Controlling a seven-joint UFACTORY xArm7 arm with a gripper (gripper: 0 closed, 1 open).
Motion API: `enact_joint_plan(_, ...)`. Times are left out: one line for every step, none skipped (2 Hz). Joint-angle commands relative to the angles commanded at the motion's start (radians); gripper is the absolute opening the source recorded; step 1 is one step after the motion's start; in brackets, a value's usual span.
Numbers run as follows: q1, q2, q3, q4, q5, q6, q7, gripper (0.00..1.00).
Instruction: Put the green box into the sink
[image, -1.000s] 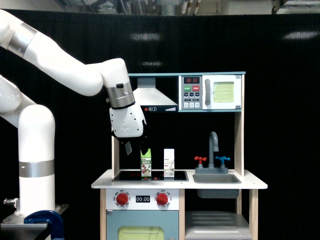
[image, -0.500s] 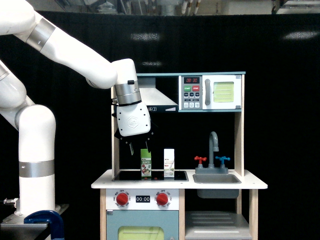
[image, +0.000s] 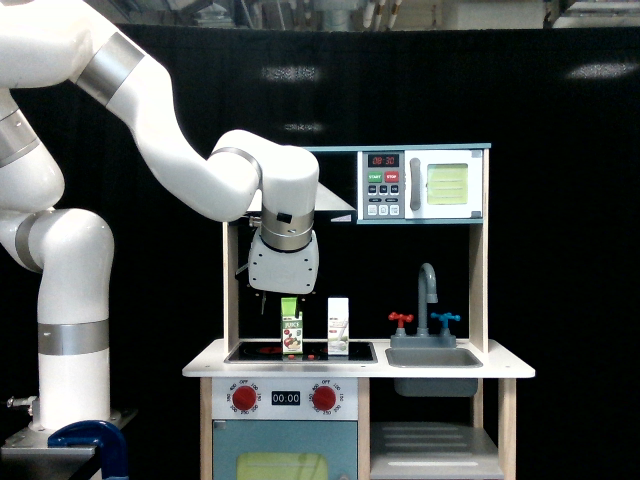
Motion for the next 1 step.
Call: enact_joint_plan(0.250,0.059,-0.210,0.099,0.064,0.115,-0.136,1.00)
